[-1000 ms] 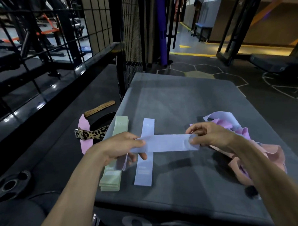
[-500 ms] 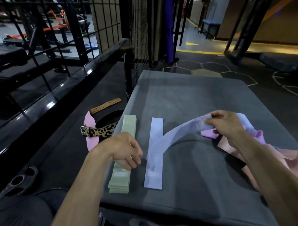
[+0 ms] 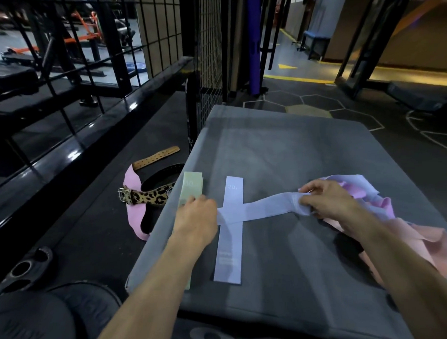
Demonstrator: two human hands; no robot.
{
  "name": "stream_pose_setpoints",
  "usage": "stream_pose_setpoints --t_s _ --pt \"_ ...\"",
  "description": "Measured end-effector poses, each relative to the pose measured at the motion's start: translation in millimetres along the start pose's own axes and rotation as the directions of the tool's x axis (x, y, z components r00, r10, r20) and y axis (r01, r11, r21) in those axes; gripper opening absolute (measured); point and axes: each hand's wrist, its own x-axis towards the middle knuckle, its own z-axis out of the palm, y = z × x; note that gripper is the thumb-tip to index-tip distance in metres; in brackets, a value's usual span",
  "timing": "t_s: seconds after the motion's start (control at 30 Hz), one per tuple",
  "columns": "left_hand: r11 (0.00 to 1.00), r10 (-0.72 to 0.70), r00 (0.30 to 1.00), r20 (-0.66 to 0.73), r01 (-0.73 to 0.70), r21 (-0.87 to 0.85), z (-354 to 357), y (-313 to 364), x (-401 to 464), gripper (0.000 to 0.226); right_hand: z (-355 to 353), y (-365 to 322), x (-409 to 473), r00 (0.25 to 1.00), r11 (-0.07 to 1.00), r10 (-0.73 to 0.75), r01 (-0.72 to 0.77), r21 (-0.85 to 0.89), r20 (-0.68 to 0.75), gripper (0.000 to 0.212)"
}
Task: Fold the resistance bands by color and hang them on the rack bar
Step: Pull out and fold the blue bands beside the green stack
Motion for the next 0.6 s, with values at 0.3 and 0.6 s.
stream_pose_setpoints --t_s 0.3,0.6 --pt "0.993 -0.015 1.0 -0.009 0.016 0.118 9 -1 4 0.026 -10 5 -10 0.998 0.998 -0.058 0.058 -0.016 0.013 0.019" --pt "0.583 0.004 0.966 -0.259 -0.213 -0.784 -55 2 5 0.006 -28 4 -34 0.969 0.993 0.08 -0.099 0.071 0.235 0.015"
